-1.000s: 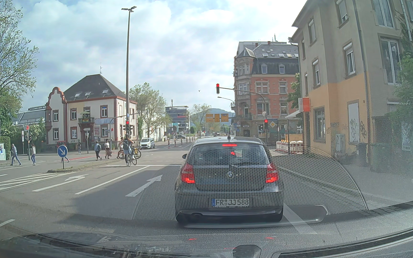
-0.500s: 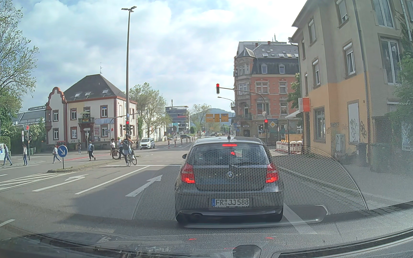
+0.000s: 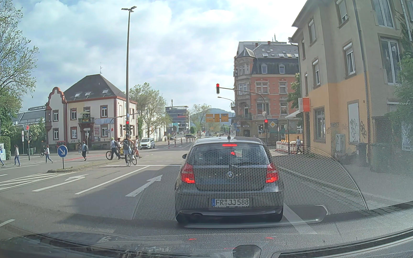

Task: Follow the waypoints while adhering to traffic rules and regulations

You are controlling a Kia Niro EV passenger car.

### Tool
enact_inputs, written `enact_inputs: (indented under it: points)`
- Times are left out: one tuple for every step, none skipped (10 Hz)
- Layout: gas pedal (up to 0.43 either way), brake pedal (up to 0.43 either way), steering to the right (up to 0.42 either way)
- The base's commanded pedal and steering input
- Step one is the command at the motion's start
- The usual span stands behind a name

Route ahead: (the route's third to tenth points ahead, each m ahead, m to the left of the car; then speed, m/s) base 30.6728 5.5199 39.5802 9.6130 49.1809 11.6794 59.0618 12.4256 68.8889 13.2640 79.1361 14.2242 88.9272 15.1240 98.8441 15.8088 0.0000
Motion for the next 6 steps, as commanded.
enact_inputs:
  points:
    - [0.0,0.226,-0.015]
    - [0.0,0.226,-0.015]
    - [0.0,0.226,-0.015]
    - [0.0,0.226,-0.015]
    - [0.0,0.226,-0.015]
    - [0.0,0.226,-0.015]
